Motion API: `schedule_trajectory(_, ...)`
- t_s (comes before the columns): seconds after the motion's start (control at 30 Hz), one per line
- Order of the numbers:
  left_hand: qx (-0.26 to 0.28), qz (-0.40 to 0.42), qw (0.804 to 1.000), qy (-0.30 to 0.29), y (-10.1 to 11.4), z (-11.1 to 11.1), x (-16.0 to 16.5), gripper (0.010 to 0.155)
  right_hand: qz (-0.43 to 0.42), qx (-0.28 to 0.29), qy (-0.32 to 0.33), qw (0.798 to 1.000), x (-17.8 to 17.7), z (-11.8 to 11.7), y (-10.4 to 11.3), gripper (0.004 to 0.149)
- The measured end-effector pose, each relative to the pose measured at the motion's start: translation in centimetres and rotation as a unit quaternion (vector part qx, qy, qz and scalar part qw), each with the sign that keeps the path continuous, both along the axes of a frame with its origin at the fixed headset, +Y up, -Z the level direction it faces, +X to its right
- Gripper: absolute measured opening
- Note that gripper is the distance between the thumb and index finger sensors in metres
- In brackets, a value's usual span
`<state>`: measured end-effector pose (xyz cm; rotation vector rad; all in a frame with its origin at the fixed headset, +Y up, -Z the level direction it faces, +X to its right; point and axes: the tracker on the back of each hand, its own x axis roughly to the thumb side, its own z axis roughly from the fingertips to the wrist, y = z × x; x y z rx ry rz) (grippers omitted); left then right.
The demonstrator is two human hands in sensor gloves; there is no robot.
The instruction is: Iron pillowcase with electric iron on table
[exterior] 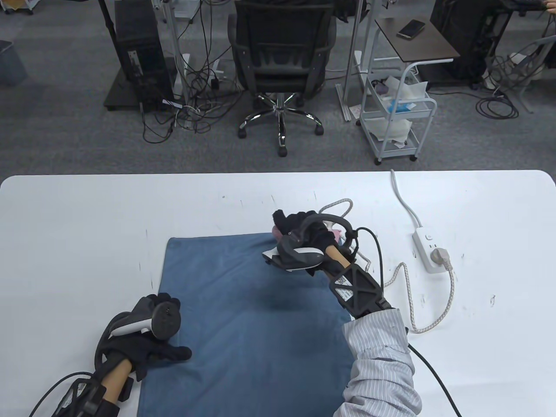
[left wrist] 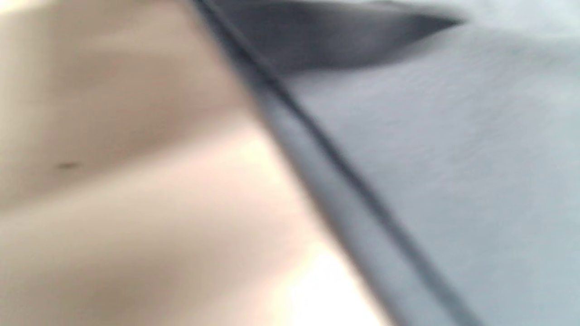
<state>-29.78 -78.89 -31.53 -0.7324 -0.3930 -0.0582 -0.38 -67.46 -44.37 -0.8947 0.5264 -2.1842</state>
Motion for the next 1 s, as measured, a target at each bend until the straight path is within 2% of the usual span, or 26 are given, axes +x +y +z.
schedule_trajectory(0.1,-0.014,-0.037,0.999,-0.004,-0.6,0.0,-0.3,0.118,-0.023,0.017,0.088,0.996,-2.9,2.8,2.0,0.07)
schedule_trajectory(0.23,-0.016,-0.025,1.0,0.004,-0.7,0.0,-0.5,0.118,-0.054,0.005,0.203,0.978,-5.8,6.9,1.5,0.069)
schedule_trajectory(0.27,-0.019,-0.027,0.999,0.004,-0.8,0.0,-0.5,0.118,-0.065,-0.024,0.231,0.971,-6.6,8.0,0.8,0.069)
schedule_trajectory(0.4,-0.025,-0.017,1.0,0.01,-1.0,0.0,-0.7,0.118,-0.109,-0.148,0.274,0.944,-8.2,10.7,-2.4,0.069)
schedule_trajectory(0.47,-0.025,-0.018,0.999,0.01,-1.0,0.0,-0.7,0.118,-0.13,-0.174,0.286,0.933,-8.5,11.4,-3.5,0.069)
schedule_trajectory(0.6,-0.026,-0.016,0.999,0.011,-0.9,0.0,-0.7,0.118,-0.162,-0.203,0.29,0.921,-8.9,11.6,-5.0,0.068)
schedule_trajectory(0.8,-0.033,-0.015,0.999,0.011,-0.9,0.0,-0.7,0.117,-0.183,-0.208,0.264,0.924,-9.4,10.3,-6.3,0.068)
schedule_trajectory(0.93,-0.035,-0.016,0.999,0.011,-0.9,0.0,-0.7,0.118,-0.177,-0.16,0.205,0.949,-9.8,8.1,-6.4,0.068)
schedule_trajectory(1.0,-0.036,-0.017,0.999,0.011,-0.9,0.0,-0.7,0.118,-0.191,-0.157,0.171,0.954,-9.8,6.6,-6.5,0.068)
